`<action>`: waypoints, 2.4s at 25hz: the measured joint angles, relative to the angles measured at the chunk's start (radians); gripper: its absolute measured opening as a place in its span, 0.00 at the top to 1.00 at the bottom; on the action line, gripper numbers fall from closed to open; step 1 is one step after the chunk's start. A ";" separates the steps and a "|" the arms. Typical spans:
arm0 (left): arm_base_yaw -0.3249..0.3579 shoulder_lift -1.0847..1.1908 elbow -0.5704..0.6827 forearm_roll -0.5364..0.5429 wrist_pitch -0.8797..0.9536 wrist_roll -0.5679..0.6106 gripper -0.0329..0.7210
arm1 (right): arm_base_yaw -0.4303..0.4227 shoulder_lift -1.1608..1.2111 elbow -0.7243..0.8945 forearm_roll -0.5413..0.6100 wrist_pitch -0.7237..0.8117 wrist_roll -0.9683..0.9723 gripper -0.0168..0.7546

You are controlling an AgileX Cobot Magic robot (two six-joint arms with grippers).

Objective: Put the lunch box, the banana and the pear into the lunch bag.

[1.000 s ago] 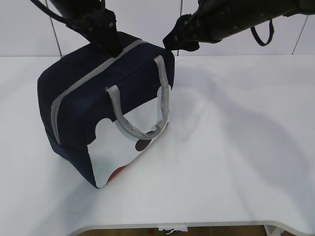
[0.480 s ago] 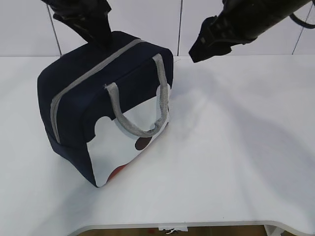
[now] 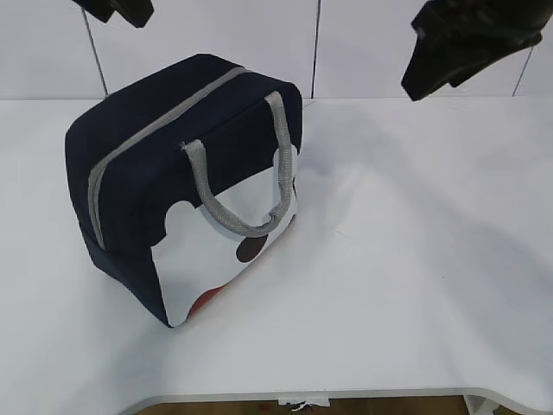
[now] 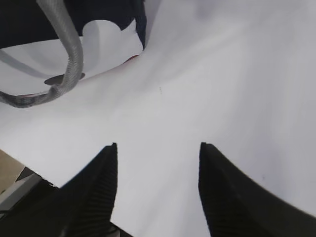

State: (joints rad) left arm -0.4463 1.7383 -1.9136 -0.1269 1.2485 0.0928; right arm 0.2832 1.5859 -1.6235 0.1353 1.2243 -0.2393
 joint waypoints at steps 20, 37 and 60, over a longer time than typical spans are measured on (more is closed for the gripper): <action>0.000 -0.632 0.415 0.075 0.017 -0.010 0.48 | 0.000 -0.296 0.164 -0.106 0.030 0.086 0.44; 0.000 -1.169 0.697 0.075 0.022 -0.010 0.51 | 0.000 -0.797 0.385 -0.096 0.040 0.104 0.44; -0.002 -1.729 1.173 0.037 -0.018 0.001 0.63 | 0.000 -1.482 0.913 -0.095 0.010 0.123 0.44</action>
State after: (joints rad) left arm -0.4484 0.0098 -0.7411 -0.0901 1.2304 0.0937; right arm 0.2832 0.1042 -0.7105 0.0408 1.2338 -0.1165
